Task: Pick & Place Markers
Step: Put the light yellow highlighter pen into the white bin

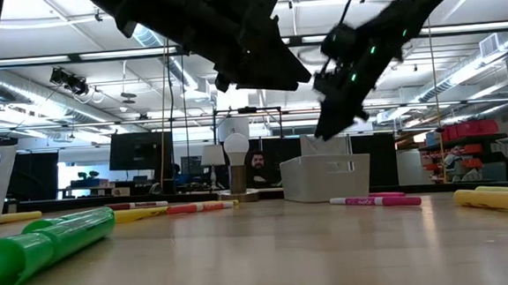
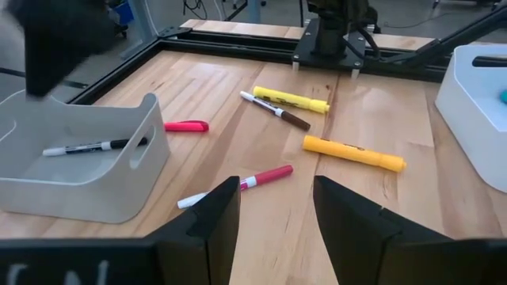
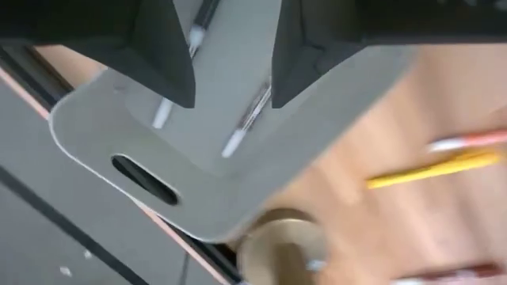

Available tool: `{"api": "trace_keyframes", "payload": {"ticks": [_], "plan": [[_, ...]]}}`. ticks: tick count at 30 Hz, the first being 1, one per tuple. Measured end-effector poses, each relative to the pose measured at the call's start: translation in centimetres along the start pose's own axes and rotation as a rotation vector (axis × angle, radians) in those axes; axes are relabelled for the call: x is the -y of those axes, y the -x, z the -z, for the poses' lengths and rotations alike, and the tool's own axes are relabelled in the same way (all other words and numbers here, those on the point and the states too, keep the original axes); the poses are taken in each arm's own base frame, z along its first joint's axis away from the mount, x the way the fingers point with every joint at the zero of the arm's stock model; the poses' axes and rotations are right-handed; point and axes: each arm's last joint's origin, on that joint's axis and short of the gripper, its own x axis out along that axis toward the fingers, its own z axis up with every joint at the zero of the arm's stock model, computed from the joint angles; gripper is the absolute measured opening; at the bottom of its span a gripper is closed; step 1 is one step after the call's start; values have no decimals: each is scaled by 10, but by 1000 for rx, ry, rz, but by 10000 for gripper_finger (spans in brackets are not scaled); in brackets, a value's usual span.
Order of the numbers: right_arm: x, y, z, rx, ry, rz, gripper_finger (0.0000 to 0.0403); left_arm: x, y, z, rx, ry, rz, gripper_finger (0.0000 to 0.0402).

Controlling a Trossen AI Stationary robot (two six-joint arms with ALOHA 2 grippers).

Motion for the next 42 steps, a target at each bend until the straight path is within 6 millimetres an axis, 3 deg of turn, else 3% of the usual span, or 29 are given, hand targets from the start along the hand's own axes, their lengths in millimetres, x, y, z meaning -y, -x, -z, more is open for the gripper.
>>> {"api": "trace_keyframes", "payload": {"ticks": [5, 9, 12, 16, 23, 31, 36, 42], "plan": [[-40, 71, 3, 39, 110, 14, 148, 4, 2, 1, 0, -3, 11, 167], [-76, 116, 17, 77, 167, -38, 132, 10, 6, 2, 1, -4, 30, 167], [-98, 138, 31, 81, 193, -67, 122, 15, 9, 3, 2, -5, 46, 167], [-121, 153, 51, 42, 219, -55, 111, 23, 14, 5, 4, -4, 61, 167], [-137, 157, 99, -120, 178, 75, 98, 34, 20, 11, 17, -14, 8, 167], [-120, 123, 170, -314, -10, 213, 98, 32, 14, 17, 14, -6, -45, 167], [-102, 107, 203, -386, -121, 336, 141, 31, 11, 18, 9, -3, -47, 167], [-89, 97, 224, -386, -229, 416, 224, 29, 10, 17, 11, -2, -53, 167]]}}
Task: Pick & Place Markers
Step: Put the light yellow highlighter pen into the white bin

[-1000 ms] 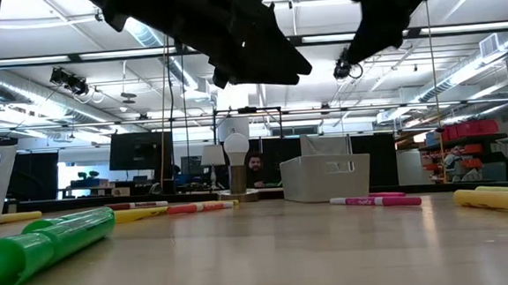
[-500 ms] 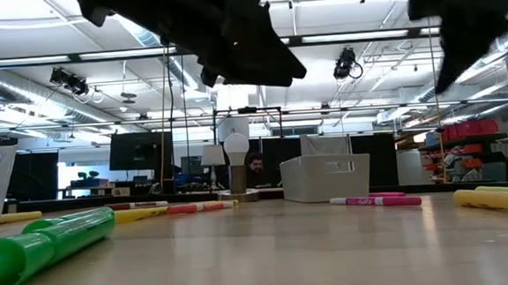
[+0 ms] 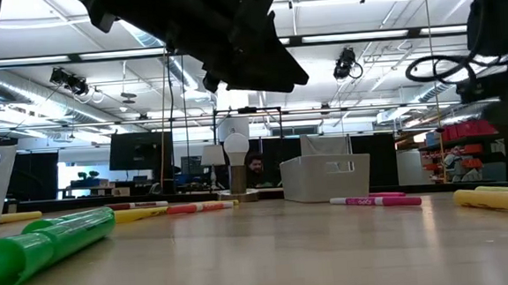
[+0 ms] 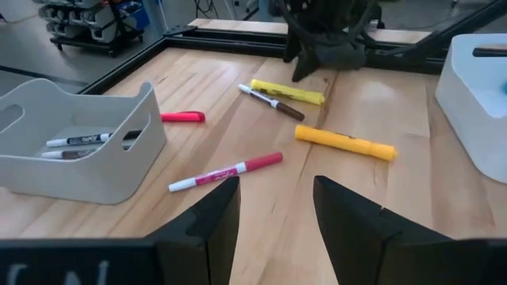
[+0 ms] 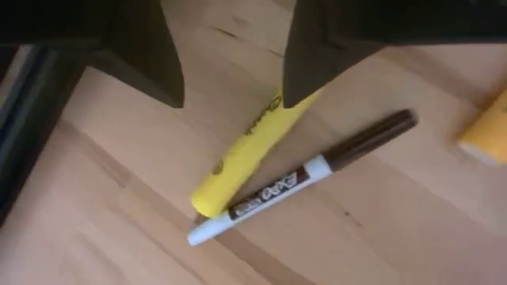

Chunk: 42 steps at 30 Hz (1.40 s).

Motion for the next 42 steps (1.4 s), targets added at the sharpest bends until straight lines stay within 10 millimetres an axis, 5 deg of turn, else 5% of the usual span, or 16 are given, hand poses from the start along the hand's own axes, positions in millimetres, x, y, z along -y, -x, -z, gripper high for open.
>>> {"api": "trace_keyframes", "payload": {"ticks": [10, 29, 35, 42], "plan": [[-5, -29, 13, 19, -136, -157, 228, -3, -2, -1, -2, 9, -7, 167], [2, -36, 18, -3, -189, -108, 56, -6, -5, -2, -1, 6, -11, 167], [7, -23, 12, 15, -178, -18, 65, -7, -5, -2, -2, 7, -11, 167], [-14, 21, -5, 63, -2, -131, 59, -7, -6, -2, 1, 10, -12, 167]]}}
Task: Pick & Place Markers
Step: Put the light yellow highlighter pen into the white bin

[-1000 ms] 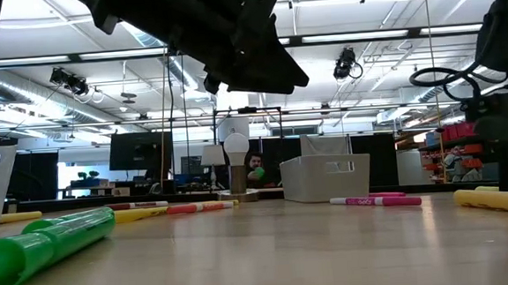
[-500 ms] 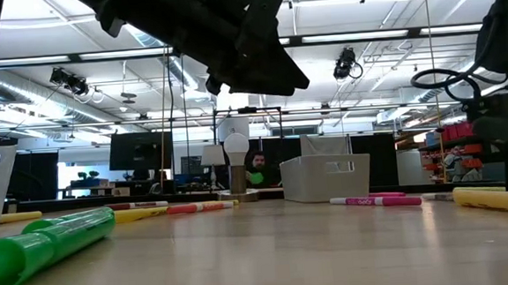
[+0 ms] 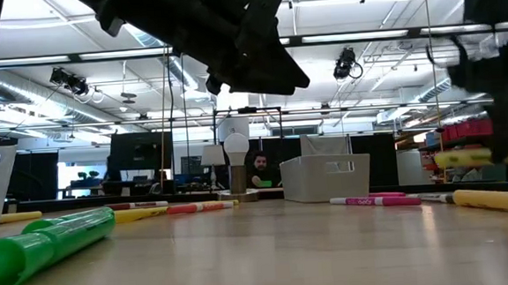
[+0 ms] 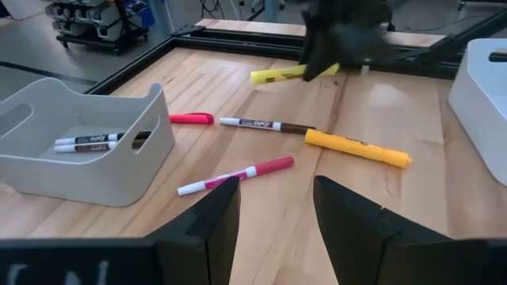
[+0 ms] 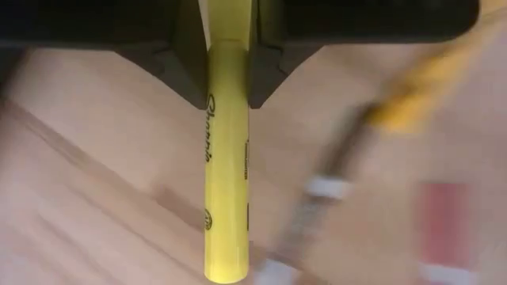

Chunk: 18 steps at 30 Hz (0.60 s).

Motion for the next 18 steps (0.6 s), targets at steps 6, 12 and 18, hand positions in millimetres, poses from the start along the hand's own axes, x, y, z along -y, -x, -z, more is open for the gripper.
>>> {"api": "trace_keyframes", "payload": {"ticks": [6, 12, 18], "plan": [[-33, 58, -3, -160, 369, -334, 59, 0, 0, 0, 0, 3, 0, 167], [-51, 100, 33, -479, 606, -708, 58, 1, 0, 0, -6, 11, 23, 167], [-50, 106, 76, -574, 748, -680, 61, 1, 0, 0, -7, 11, 26, 167]]}}
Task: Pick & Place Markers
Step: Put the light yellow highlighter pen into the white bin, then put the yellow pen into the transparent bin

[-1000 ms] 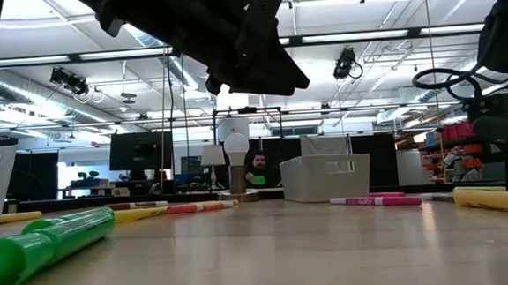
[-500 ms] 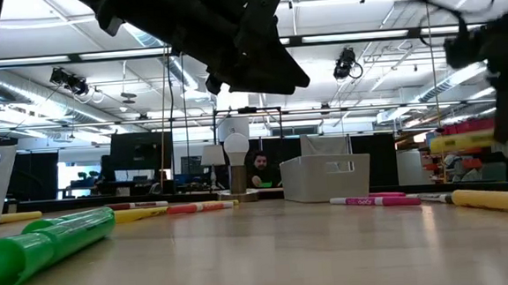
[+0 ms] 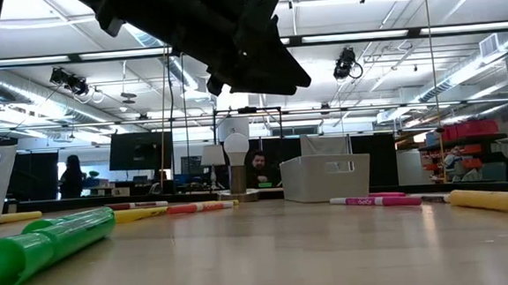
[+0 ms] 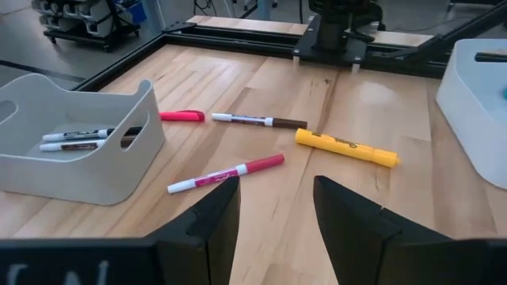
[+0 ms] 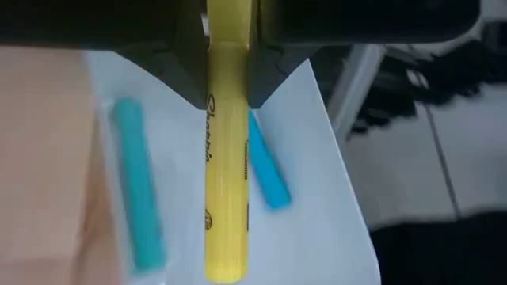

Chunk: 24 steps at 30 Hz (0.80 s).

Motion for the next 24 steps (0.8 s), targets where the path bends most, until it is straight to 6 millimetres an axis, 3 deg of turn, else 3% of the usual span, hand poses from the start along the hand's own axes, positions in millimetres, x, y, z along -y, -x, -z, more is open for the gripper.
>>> {"api": "trace_keyframes", "payload": {"ticks": [13, 19, 24], "plan": [[4, -62, -2, -76, 33, 69, 91, 0, -1, -4, 34, 9, 6, 167], [6, -63, -6, -35, -33, 102, 119, 0, -1, -4, 35, 7, 6, 167], [4, -47, -15, -25, -90, 22, 156, 0, -1, -5, 41, 11, 8, 167]]}}
